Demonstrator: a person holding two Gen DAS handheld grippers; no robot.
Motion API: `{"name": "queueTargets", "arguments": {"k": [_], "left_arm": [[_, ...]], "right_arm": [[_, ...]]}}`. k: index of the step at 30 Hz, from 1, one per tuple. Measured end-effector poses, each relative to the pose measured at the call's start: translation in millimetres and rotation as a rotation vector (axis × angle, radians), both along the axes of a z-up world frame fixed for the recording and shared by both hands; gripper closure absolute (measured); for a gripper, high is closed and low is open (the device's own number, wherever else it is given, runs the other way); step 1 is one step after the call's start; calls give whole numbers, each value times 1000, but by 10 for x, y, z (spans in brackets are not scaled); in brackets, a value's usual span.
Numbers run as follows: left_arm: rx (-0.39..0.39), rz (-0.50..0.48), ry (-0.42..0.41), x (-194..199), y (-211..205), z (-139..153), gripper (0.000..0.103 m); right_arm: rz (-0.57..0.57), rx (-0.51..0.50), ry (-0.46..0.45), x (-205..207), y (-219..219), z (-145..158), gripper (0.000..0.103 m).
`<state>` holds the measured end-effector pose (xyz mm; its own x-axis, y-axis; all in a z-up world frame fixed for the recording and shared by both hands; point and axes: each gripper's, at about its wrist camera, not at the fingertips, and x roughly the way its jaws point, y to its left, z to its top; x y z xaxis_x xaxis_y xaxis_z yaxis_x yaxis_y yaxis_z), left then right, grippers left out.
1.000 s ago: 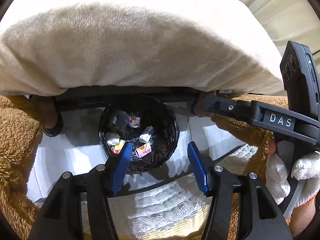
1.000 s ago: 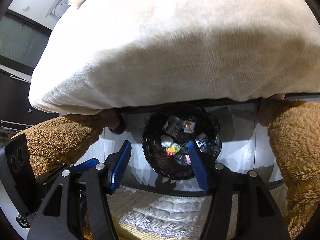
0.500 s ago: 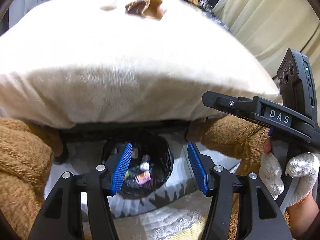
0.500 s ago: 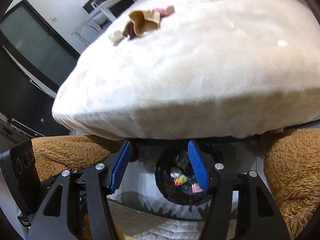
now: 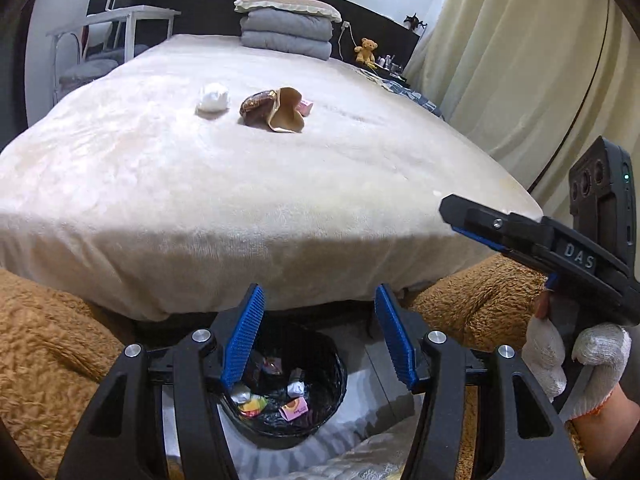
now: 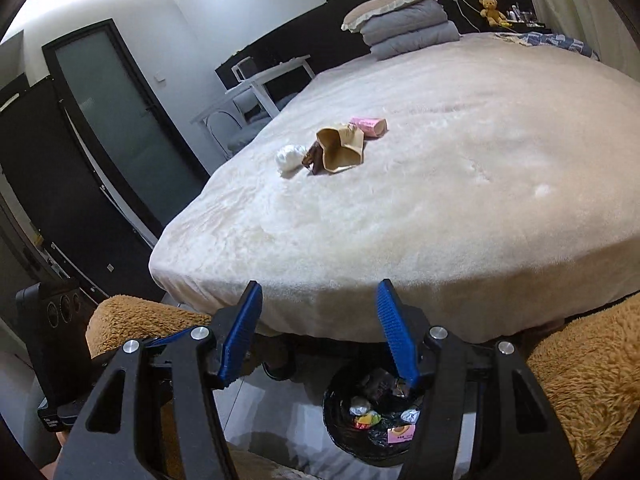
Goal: Collect trash
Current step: 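Move both tools back up toward the tissue ball and paper bag, then grasp the white tissue ball with the left tool while the right tool grasps the brown paper bag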
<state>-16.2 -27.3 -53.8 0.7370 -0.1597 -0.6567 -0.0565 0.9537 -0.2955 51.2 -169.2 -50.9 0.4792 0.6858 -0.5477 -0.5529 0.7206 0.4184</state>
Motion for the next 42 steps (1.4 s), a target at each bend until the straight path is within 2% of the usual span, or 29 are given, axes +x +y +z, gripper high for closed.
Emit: {"name": "queueTargets", "arguments": {"k": [3,5,9,11,12,13,19,24,32,36,42], "left_arm": [[-3,-2,-9,-18,14,48,47],[26,6,-16,-19,6,85,40],[69,31,-48,21,32,174,38],[101,53,-54,72,82,208,30],[108,53,-56,106,120,215,21],[100,52,-46,154,174,225,15],[37,72,-54,412,538,335,9],[-8,91,-65,697,807,415,8],[74,98,-82,1323,1096,547,8],[53,86,-79,1625,1284,553,8],[68,88,-48,2069,1483,482,10]], "right_arm": [[0,13,-12,-20,-8,61,40],[1,17,-17,-15,-18,99,40],[19,17,-43,54,52,196,36],[30,14,-50,116,92,228,32],[34,7,-54,159,115,241,31],[36,2,-56,208,132,250,31],[39,-2,-28,645,225,265,26],[32,12,13,1090,350,265,25],[44,28,144,1768,596,143,25],[70,36,198,1997,745,86,25],[81,31,263,2320,942,-13,25]]}}
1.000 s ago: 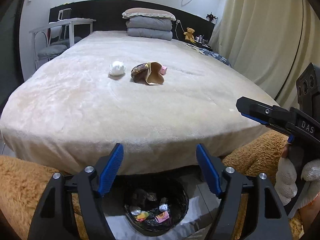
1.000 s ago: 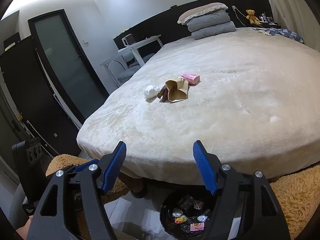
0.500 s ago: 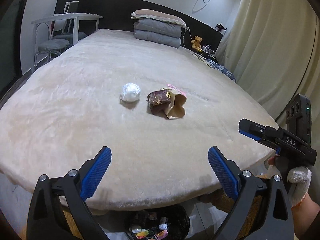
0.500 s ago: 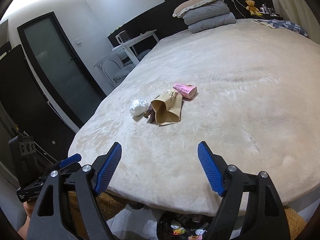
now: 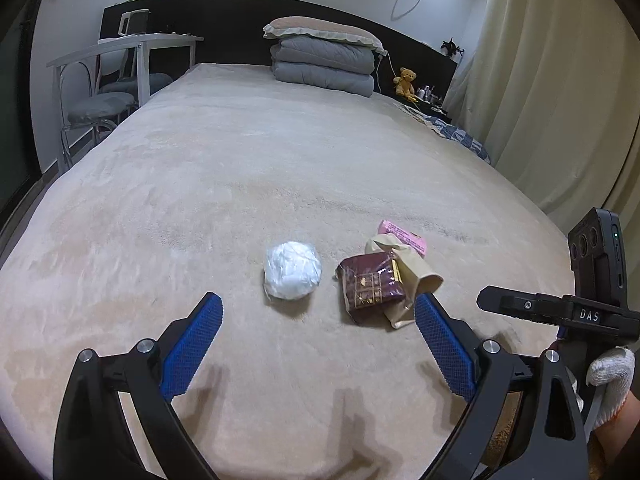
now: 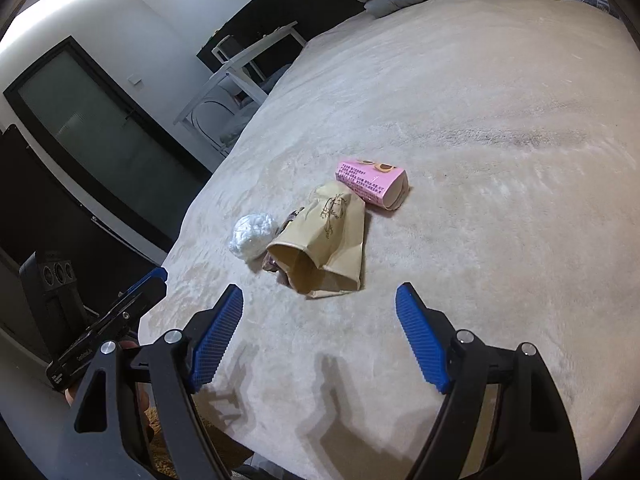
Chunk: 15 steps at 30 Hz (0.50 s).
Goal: Collect trash
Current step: 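Grasp the white tissue ball with the left tool while the right tool grasps the brown paper bag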
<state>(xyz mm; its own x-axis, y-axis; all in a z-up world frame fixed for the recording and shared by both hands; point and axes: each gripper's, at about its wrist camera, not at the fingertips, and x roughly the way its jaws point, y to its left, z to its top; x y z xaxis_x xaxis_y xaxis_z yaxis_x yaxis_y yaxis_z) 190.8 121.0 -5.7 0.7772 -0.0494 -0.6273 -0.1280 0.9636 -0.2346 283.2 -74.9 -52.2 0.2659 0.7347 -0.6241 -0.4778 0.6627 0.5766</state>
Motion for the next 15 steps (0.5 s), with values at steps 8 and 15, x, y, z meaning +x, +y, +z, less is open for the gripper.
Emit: {"name": "queueTargets", "arguments": {"k": [8,15], "left_arm": [[6,-33,93,484,115,-266,23],[-33,-39,134,742,229,-429,28]], "right_arm": [[25,43,119,367,198,-191,25],[82,86,170,536,351,-280,25]]}}
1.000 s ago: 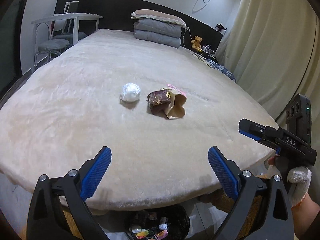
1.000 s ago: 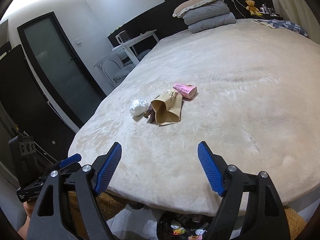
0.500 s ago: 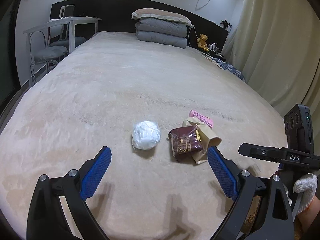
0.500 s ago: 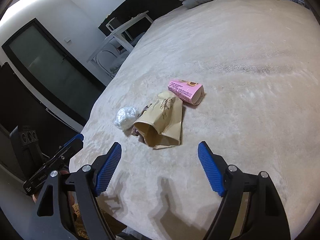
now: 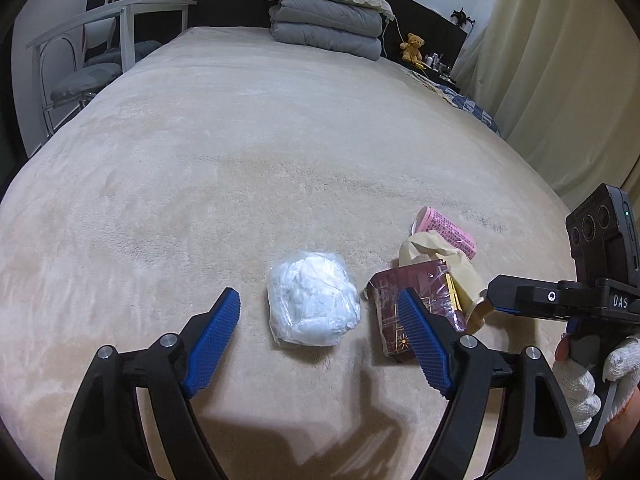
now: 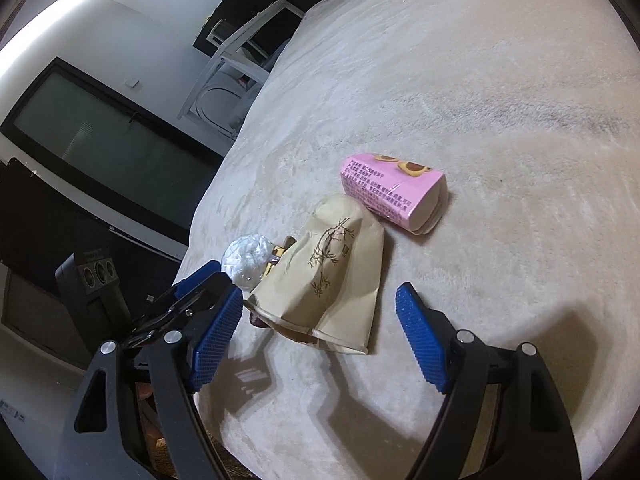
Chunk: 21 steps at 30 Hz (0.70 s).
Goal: Collect trash
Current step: 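Grasp the white tissue ball with the left tool while the right tool grasps the brown paper bag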
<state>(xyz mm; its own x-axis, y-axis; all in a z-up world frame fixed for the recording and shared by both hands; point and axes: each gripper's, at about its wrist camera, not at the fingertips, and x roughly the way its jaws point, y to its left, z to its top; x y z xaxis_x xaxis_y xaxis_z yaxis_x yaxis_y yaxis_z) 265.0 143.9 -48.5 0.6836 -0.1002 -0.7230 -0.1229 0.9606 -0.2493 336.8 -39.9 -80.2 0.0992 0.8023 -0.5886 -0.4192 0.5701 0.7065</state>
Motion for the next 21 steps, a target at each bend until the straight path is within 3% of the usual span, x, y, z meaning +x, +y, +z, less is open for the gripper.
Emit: {"name": "queueTargets", "arguments": {"k": [6,11,21], "left_arm": [[-6,-19,15,108,5,-72,33],[-7,-24,38,172,35,-151,54],[-1,-27,28,118,17,-125,55]], "right_arm": [[18,57,72,49,34,-81,24],[-3,100,130,103,-24,-142,20],[-34,161,168,155,-133,-155,16]]}}
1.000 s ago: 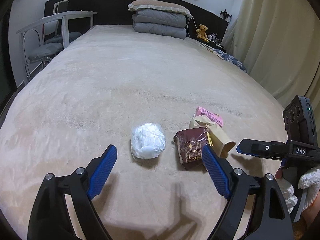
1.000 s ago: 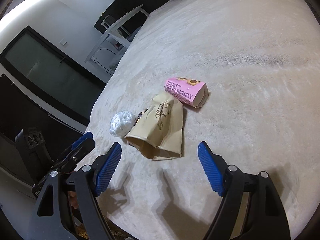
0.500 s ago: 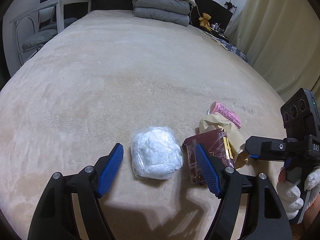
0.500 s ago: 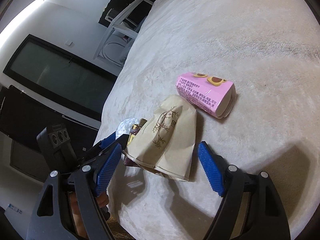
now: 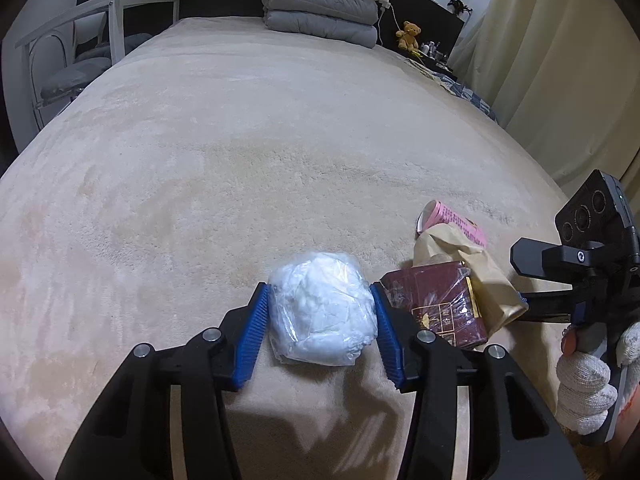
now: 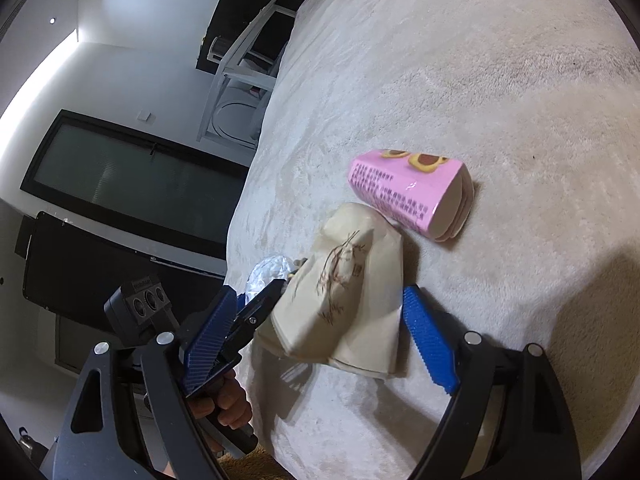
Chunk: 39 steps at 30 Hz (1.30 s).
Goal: Collect trash
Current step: 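Grasp the white tissue ball with the left tool while the right tool grasps the brown paper bag, then carry the tissue ball and paper bag down over the trash bin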
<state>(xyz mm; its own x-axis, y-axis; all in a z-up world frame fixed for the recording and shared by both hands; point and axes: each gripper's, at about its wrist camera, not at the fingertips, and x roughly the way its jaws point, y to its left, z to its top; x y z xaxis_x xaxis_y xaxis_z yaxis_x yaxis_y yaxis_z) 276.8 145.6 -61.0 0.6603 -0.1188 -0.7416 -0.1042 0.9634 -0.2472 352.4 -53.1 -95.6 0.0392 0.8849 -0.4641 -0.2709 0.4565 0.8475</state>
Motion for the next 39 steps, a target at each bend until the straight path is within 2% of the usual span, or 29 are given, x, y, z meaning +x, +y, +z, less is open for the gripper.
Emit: {"name": "queueTargets", "arguments": {"k": [7,8,10,15,23,29,39], "left_arm": [[12,4,0,-7,-59,13,55],[12,6,0,-1,-74,21,55],[16,7,0,-12,-81,22,55],[23,-3,-6,-49,-106,42,55],[10,6,-40,-169,-142,168,55],[-8,16,-74,-365,-239,291,55],[-23,16,-169,-881,-427,534,55]], "right_arm": [[18,-48,-17,-39,49,2,16],[23,-72,-31,-53,60,12,19],[28,-116,-52,-74,90,22,35],[23,-134,-80,-116,85,54,41],[-11,-138,-123,-219,-77,173,43],[-10,-196,-276,-475,-156,384,43],[-24,-231,-387,-914,-378,508,43]]}}
